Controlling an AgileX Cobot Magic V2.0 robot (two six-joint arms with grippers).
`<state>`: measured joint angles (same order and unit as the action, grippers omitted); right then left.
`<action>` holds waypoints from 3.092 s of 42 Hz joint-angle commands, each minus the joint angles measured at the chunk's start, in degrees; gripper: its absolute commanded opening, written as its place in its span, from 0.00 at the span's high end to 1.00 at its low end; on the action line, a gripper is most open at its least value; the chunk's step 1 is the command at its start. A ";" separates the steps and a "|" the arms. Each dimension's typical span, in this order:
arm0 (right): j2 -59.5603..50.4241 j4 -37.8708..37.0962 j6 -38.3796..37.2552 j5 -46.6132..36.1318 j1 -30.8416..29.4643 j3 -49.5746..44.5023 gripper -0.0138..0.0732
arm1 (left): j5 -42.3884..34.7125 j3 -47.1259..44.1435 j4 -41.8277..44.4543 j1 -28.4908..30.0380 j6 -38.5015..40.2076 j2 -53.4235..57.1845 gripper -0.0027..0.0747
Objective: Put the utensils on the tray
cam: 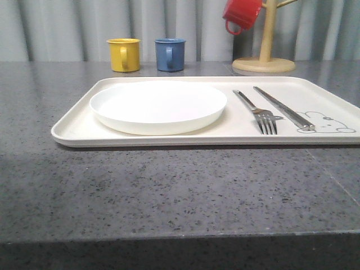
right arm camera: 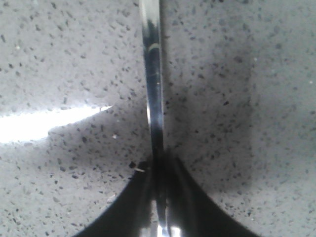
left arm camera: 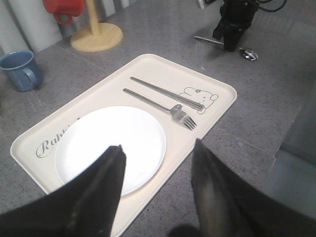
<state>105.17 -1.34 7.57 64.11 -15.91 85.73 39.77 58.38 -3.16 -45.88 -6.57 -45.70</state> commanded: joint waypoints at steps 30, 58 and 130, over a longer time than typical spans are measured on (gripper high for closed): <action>-11.21 19.49 -0.23 5.87 17.77 1.74 0.81 | -4.46 1.42 -0.27 -0.43 0.71 0.00 0.56; -4.60 17.15 -4.49 -2.12 18.17 1.74 0.81 | -4.46 1.42 -0.27 -0.43 0.71 0.00 0.56; -50.12 16.11 10.32 -8.05 25.66 -18.90 0.44 | -4.46 1.42 -0.27 -0.43 0.71 0.00 0.56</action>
<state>62.16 14.10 16.84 59.50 9.39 68.40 39.77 58.38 -3.16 -45.88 -6.57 -45.70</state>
